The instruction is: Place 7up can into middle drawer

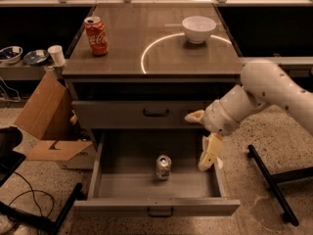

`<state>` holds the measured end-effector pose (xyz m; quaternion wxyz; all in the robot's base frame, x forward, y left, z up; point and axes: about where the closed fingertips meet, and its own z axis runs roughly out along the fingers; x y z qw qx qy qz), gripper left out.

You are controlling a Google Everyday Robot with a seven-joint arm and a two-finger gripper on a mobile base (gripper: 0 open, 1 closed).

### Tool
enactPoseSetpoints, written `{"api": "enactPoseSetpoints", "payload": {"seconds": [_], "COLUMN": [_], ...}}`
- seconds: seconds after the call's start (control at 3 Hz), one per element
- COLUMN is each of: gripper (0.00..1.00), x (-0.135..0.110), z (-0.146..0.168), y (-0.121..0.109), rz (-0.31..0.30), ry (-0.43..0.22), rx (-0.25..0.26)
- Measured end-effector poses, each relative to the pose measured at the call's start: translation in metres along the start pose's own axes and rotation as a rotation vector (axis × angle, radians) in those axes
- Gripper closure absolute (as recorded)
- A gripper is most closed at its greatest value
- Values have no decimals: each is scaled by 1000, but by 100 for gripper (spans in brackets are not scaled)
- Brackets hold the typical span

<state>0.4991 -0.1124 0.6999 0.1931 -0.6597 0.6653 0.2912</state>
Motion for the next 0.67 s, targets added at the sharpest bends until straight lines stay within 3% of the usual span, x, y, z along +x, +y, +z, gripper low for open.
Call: {"api": "enactPoseSetpoints", "payload": {"seconds": [0.33,0.67], "gripper": [0,0], "x": [-30,-56], "z": [-28,-48], "y": [24,49], "rz": [-7,5], "ry": [110,225], "rx": [39,150]}}
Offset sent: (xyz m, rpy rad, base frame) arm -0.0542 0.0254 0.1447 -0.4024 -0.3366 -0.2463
